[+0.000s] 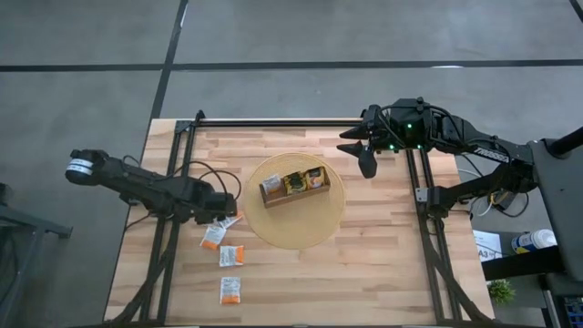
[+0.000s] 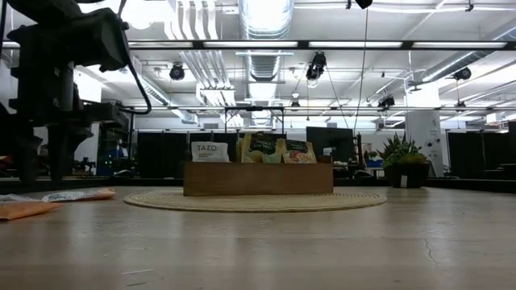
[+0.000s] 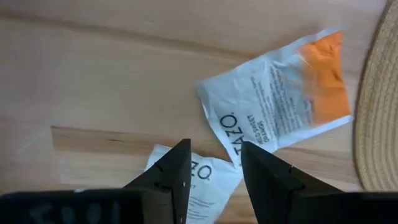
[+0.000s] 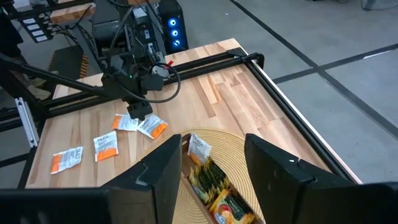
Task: Pick & Place Tea
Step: Put the white tea bag into the left section of the wooden organizer
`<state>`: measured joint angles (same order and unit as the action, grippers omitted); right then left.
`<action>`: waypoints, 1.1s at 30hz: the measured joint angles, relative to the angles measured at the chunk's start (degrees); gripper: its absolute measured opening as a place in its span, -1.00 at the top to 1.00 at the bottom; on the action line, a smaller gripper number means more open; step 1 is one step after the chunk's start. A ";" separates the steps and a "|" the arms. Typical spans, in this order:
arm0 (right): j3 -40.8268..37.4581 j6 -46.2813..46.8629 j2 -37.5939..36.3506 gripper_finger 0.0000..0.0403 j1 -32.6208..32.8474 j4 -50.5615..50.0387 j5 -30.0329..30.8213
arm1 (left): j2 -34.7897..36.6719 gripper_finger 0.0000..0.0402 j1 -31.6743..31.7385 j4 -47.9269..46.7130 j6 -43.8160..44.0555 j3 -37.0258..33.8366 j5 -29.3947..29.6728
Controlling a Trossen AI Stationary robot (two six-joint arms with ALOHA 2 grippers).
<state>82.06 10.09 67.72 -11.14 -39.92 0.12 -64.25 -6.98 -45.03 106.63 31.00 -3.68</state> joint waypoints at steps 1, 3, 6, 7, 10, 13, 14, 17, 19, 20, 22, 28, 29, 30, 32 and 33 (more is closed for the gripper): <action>0.00 0.00 0.00 0.15 0.00 -0.02 0.00 | 0.00 0.34 0.00 -0.19 -0.31 0.00 0.15; 0.00 0.00 0.00 0.15 0.00 0.00 0.01 | 0.00 0.34 0.01 0.03 -1.12 -0.07 1.07; 0.00 -0.02 0.00 0.15 0.00 0.04 0.02 | -0.04 0.34 0.02 -0.13 -3.27 -0.30 3.56; 0.00 -0.02 0.00 0.15 0.00 0.07 0.02 | -0.04 0.34 0.02 -0.05 -4.08 -0.28 4.28; 0.00 -0.04 0.00 0.15 0.00 0.24 0.02 | -0.04 0.34 0.02 -0.64 -6.55 -0.28 5.89; 0.00 -0.04 0.00 0.15 0.00 0.39 0.02 | -0.04 0.34 0.02 -0.64 -8.34 -0.28 7.37; 0.00 -0.03 0.00 0.15 0.00 0.39 0.02 | -0.04 0.34 0.02 -0.64 -8.77 -0.29 7.65; 0.00 -0.04 0.00 0.15 0.00 0.40 0.02 | -0.70 0.34 0.02 -0.64 -11.34 -0.30 7.91; 0.00 -0.03 0.00 0.15 0.00 0.39 0.02 | -1.60 0.34 0.02 -0.60 -13.35 -0.30 7.86; 0.00 -0.03 0.00 0.15 0.00 0.42 0.02 | -2.22 0.34 0.02 -0.62 -14.22 -0.30 7.86; 0.00 -0.02 0.00 0.15 0.00 0.48 0.02 | -3.68 0.34 0.02 -0.56 -15.84 -0.30 7.86; 0.00 -0.02 0.00 0.15 0.00 2.00 0.00 | -8.29 0.34 0.02 1.14 -18.90 -0.19 7.30; 0.00 -0.02 0.00 0.15 0.00 2.03 0.02 | -8.94 0.34 0.04 1.39 -19.39 -0.19 7.10; 0.00 -0.02 0.00 0.15 0.00 2.14 0.02 | -9.60 0.34 0.04 1.47 -19.63 -0.18 7.00; 0.00 -0.02 0.00 0.15 0.00 2.44 0.02 | -10.59 0.34 0.04 1.50 -19.78 -0.05 6.90; 0.00 -0.02 0.00 0.15 0.00 2.63 0.02 | -10.92 0.34 0.05 1.52 -19.99 -0.04 6.69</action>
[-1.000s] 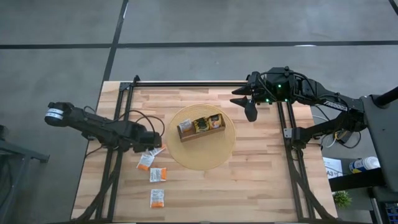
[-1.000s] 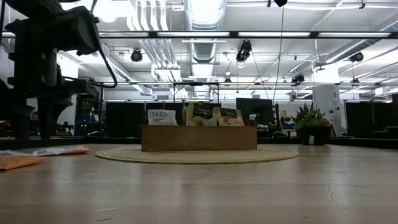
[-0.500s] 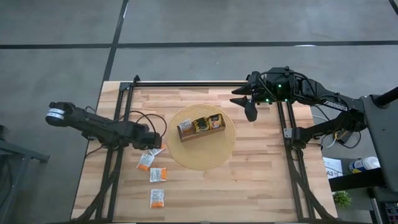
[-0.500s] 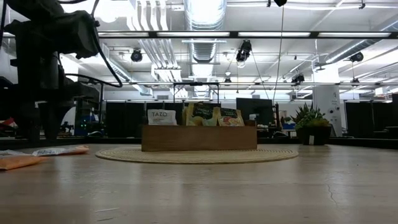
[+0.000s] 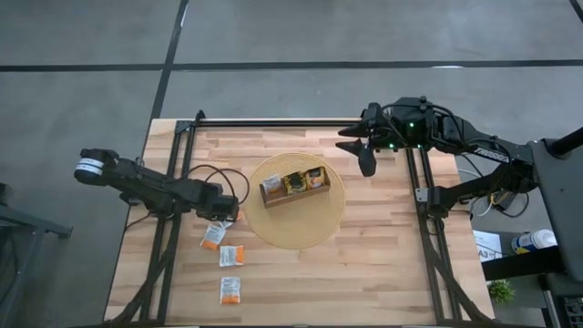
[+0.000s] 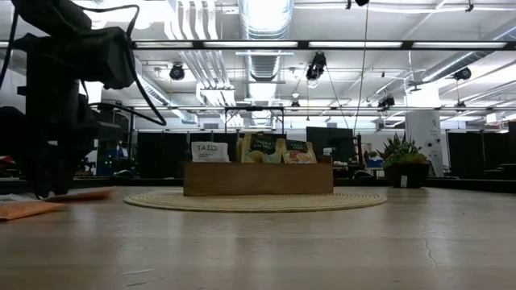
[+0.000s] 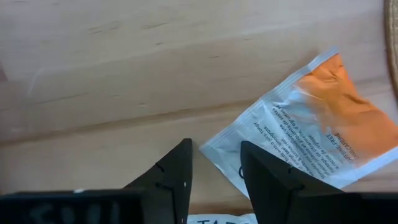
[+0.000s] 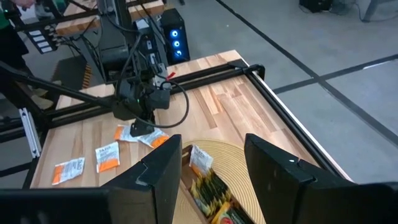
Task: Pick & Place Tea
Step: Put the white tea bag into the left section of the wooden organizer
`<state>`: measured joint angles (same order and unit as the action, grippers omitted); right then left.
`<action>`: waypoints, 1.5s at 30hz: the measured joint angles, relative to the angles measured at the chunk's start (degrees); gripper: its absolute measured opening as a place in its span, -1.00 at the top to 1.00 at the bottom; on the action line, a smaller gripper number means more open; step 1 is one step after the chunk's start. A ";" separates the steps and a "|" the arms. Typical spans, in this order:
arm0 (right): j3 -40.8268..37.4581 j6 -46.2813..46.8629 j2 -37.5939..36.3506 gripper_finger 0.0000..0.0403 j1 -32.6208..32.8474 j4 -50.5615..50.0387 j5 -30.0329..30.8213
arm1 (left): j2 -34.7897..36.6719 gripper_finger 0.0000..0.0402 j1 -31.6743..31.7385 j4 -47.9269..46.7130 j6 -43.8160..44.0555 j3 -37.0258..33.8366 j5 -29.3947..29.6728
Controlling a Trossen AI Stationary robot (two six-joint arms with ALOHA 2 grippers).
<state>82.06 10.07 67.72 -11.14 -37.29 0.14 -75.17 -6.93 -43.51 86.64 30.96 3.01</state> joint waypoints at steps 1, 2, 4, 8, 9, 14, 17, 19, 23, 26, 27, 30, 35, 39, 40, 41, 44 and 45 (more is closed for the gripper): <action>0.00 0.00 0.00 0.15 0.00 0.27 0.00 | -0.29 0.35 0.02 0.02 -0.35 -0.02 -0.29; 0.00 0.00 0.00 0.15 0.00 0.44 0.00 | -0.67 0.38 0.04 0.02 -1.00 -0.02 -0.64; 0.00 0.00 0.00 0.15 0.00 0.55 0.00 | -1.20 0.52 0.06 0.10 -1.69 -0.06 -1.02; 0.00 0.00 0.00 0.15 0.00 0.79 0.00 | -1.86 0.93 0.06 1.16 -3.35 -0.07 -2.12; 0.00 0.00 0.00 0.15 0.00 0.81 0.00 | -1.86 0.95 0.05 1.47 -3.51 -0.07 -2.27; 0.00 -0.07 0.00 0.15 0.00 0.80 0.00 | -1.01 0.99 -0.01 2.18 -4.07 -0.07 -2.70; 0.00 -0.20 0.00 0.15 0.00 0.80 0.00 | 0.88 1.00 0.00 1.81 -4.05 0.07 -2.74; 0.00 -0.20 0.00 0.15 0.00 0.80 0.00 | 2.50 1.00 0.13 0.65 -4.08 0.87 -2.78; 0.00 -0.20 0.00 0.15 0.00 0.80 0.00 | 5.71 1.00 0.13 -2.62 -4.81 3.33 -3.35; 0.00 -0.19 0.00 0.15 0.00 0.81 0.00 | 6.95 1.00 0.23 -3.74 -7.64 5.60 -2.54; 0.00 -0.20 -0.02 0.15 0.00 0.80 -0.01 | 7.20 1.00 0.21 -4.11 -8.95 6.41 -2.43; 0.00 -0.20 -0.16 0.15 0.00 0.80 0.00 | 7.49 1.00 0.39 -5.07 -12.49 9.68 -2.06; 0.00 -0.89 -0.30 0.15 0.00 0.80 -0.01 | 7.43 1.00 1.73 -8.29 -18.03 14.51 -1.72; 0.00 -1.07 -0.60 0.15 0.01 0.80 0.00 | 7.27 1.00 3.44 -10.36 -22.35 17.32 -1.53; 0.00 -1.07 -0.71 0.15 0.00 0.79 0.00 | 7.25 1.00 3.97 -10.41 -23.49 17.94 -1.49; 0.00 -1.07 -0.82 0.15 0.00 0.70 -0.01 | 7.25 1.00 4.51 -10.58 -24.56 18.50 -1.50; 0.00 -1.05 -1.52 0.15 0.00 0.60 -0.07 | 7.23 1.00 6.50 -10.61 -28.24 20.42 -1.53; 0.00 -1.07 -1.78 0.15 0.00 0.61 -0.07 | 7.23 1.00 7.23 -10.64 -29.73 21.14 -1.58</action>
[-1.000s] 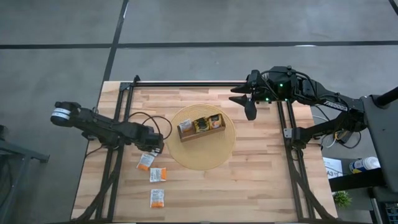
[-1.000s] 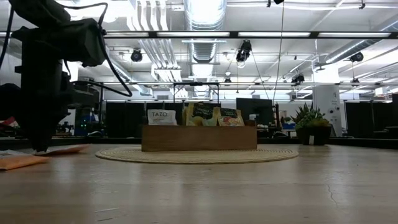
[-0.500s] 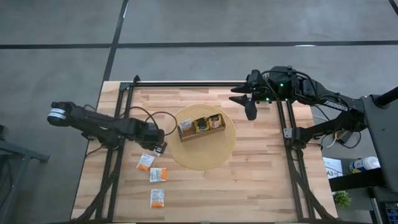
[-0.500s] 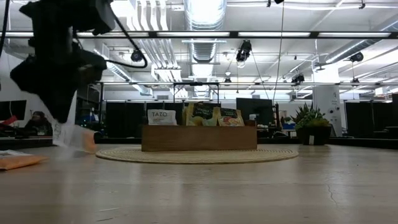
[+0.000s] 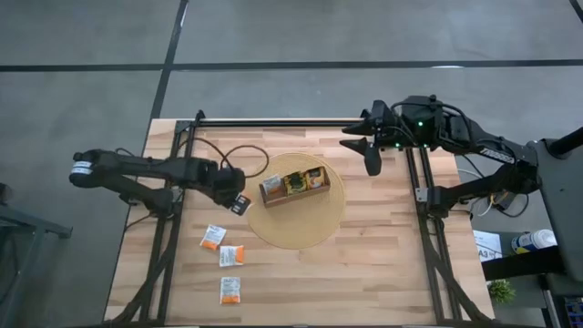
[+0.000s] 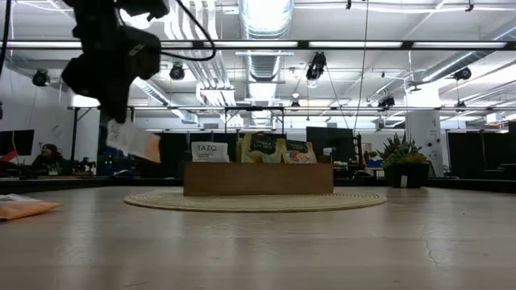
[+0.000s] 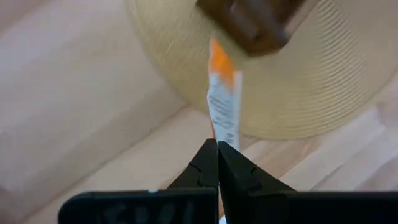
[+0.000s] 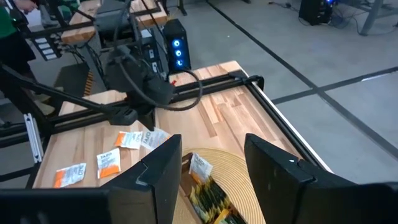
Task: Pick & Place Tea
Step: Put the white tea bag into the left section of the wooden organizer
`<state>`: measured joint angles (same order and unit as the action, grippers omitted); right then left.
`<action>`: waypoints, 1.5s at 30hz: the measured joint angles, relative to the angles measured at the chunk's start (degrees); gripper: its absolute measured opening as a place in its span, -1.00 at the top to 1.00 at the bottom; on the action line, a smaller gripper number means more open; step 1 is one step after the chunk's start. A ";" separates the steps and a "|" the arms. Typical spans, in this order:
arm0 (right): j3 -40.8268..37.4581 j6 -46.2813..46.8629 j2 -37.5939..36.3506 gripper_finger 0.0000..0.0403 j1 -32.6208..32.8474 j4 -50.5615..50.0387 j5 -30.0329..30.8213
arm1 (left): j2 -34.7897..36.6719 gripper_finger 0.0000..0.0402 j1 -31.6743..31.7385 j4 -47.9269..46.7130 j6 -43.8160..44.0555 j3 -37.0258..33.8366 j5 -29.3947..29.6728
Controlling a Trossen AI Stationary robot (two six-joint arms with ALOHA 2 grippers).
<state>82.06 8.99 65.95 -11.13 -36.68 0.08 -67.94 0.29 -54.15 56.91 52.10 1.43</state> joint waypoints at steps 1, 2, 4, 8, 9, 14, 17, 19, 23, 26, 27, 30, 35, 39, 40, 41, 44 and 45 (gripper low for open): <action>0.00 0.00 -0.39 0.15 0.02 0.00 -0.02 | -0.03 1.00 0.72 0.00 -1.54 0.77 -0.02; 0.00 -0.02 -0.66 0.15 0.02 -0.07 -0.02 | -0.16 1.00 1.48 0.02 -3.24 1.64 -0.03; 0.00 -0.22 -1.11 0.15 0.01 -0.20 -0.02 | -0.60 1.00 2.99 -0.05 -6.74 3.36 -0.51; 0.00 -0.22 -1.31 0.15 0.00 -0.42 -0.33 | -1.65 1.00 5.84 0.08 -13.90 7.27 -2.50; 0.00 -0.44 -1.27 0.15 0.00 -0.42 -1.25 | -1.96 1.00 6.46 0.07 -15.48 8.20 -3.38; 0.00 -1.87 0.06 0.15 -0.11 -0.42 -8.78 | -4.15 1.00 8.23 0.06 -23.51 13.67 -9.12; 0.00 -2.42 1.42 0.15 -0.13 -0.42 -12.55 | -6.05 1.00 8.35 0.04 -28.52 17.62 -12.66; 0.00 -2.60 2.44 0.15 -0.16 -0.35 -14.04 | -7.50 1.00 8.35 0.13 -31.71 20.82 -14.39; 0.00 -2.54 5.15 0.15 -0.33 -0.35 -16.83 | -11.09 1.00 8.33 0.10 -36.65 27.34 -15.65; 0.00 -2.38 7.14 0.15 -0.42 0.26 -20.18 | -13.98 1.00 8.35 0.11 -39.94 32.27 -16.53; 0.00 -2.34 7.91 0.15 -0.42 0.66 -21.47 | -15.10 1.00 8.35 0.11 -40.96 33.99 -17.08; 0.00 -2.36 9.77 0.15 -0.53 1.85 -25.69 | -18.20 1.00 8.32 0.08 -43.78 38.42 -18.46; 0.07 -2.10 12.24 0.15 -1.36 2.03 -29.99 | -22.21 1.00 8.25 0.08 -47.03 43.62 -20.07; 0.07 -2.09 13.64 0.15 -2.02 2.09 -32.55 | -23.92 1.00 8.26 0.21 -48.43 45.72 -21.24; 0.09 -2.10 13.94 0.15 -2.23 2.09 -33.32 | -24.21 1.00 8.26 0.21 -48.66 46.05 -21.54; 0.10 -2.10 14.32 0.15 -2.49 2.03 -33.62 | -24.37 1.00 8.25 0.28 -48.90 46.32 -21.72; 0.11 -1.90 15.40 0.15 -3.20 1.88 -33.73 | -24.75 1.00 8.24 1.29 -49.53 46.68 -22.03; 0.11 -1.68 15.77 0.15 -3.47 1.87 -33.71 | -24.83 1.00 8.24 1.89 -49.65 46.68 -22.23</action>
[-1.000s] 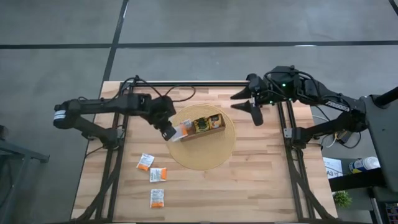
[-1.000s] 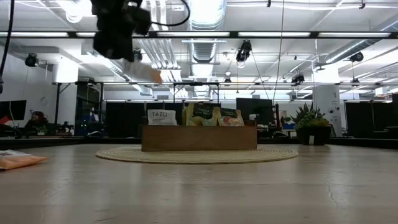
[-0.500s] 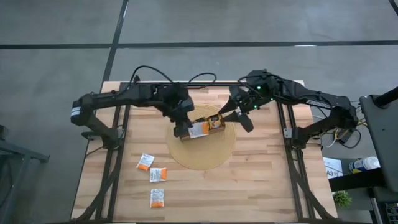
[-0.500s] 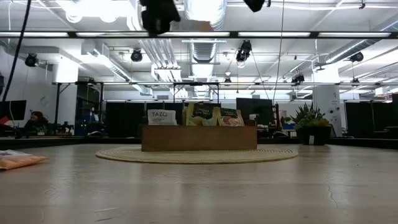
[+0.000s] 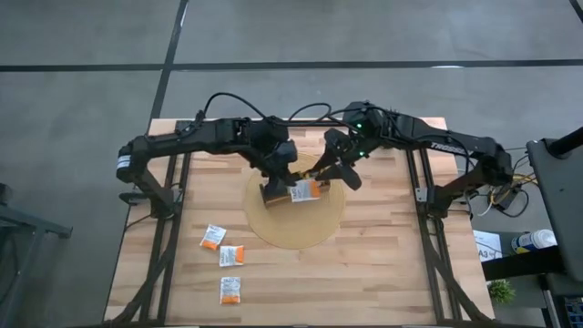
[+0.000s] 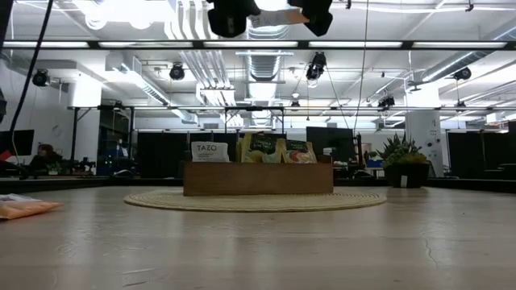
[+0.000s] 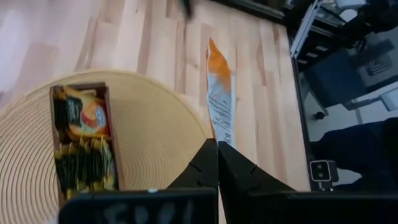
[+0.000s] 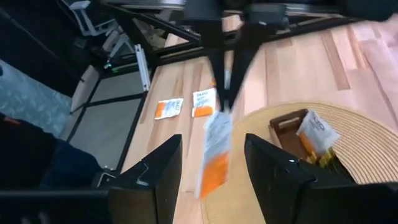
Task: Pick & Place Tea
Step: Put the white tea bag into the left section of the wooden organizer
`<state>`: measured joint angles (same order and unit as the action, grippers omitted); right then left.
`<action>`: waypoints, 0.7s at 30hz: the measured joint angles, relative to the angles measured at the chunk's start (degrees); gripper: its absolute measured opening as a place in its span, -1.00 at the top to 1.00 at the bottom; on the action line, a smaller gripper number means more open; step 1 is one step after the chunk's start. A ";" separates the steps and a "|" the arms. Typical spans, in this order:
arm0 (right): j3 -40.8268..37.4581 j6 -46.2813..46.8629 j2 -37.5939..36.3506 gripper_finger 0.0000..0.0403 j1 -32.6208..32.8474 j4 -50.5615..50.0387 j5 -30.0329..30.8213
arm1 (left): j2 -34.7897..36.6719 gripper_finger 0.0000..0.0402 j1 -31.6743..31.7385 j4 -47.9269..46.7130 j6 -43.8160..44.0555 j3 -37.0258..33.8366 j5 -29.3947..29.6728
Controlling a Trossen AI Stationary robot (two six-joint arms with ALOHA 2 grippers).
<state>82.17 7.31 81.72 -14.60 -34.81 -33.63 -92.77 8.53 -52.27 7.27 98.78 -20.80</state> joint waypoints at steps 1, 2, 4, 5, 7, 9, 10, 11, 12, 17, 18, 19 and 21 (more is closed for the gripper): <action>0.00 0.04 0.48 0.15 -0.26 -0.04 -0.18 | 0.00 1.00 -0.02 0.68 -0.04 -0.02 -0.19; 0.00 0.06 0.83 0.15 -0.57 -0.04 -1.12 | 0.00 1.00 -0.02 1.26 -0.08 -0.06 -0.26; 0.00 0.42 1.64 0.15 -1.07 -0.16 -3.37 | 0.01 1.00 -0.02 1.82 -0.33 -0.09 -0.28; 0.00 0.68 1.99 0.15 -1.13 -0.13 -4.28 | 0.02 1.00 -0.02 1.89 -0.56 -0.09 -0.28; 0.00 1.03 2.77 0.15 -1.37 -0.15 -5.62 | 0.02 1.00 -0.02 1.95 -0.97 -0.09 -0.30; 0.00 0.97 3.56 0.15 -1.37 -0.15 -6.72 | 0.02 1.00 -0.02 2.42 -1.11 -0.09 -0.30; 0.00 0.92 3.84 0.15 -1.37 -0.20 -7.54 | 0.02 1.00 -0.02 2.44 -1.11 -0.11 -0.30; 0.00 0.89 4.18 0.15 -1.43 -0.24 -8.40 | 0.02 1.00 -0.02 2.42 -1.14 -0.13 -0.30; 0.00 0.93 4.51 0.15 -1.43 -0.17 -8.72 | 0.02 1.00 -0.02 2.42 -1.16 -0.13 -0.31; 0.00 0.82 5.60 0.15 -1.43 -1.02 -8.89 | 0.02 1.00 -0.02 2.70 -1.16 -0.15 -0.33; 0.00 0.66 5.75 0.15 -1.43 -1.01 -8.90 | 0.02 1.00 -0.02 2.73 -1.16 -0.15 -0.33; 0.00 0.39 5.90 0.15 -1.43 -0.94 -8.92 | 0.02 1.00 -0.02 2.74 -1.16 -0.17 -0.33; 0.00 0.06 6.16 0.15 -1.43 -1.05 -8.96 | 0.02 1.00 -0.02 2.77 -1.16 -0.17 -0.33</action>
<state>82.17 7.37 87.88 -16.03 -35.86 -42.59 -92.75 8.51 -49.49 6.11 98.61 -21.12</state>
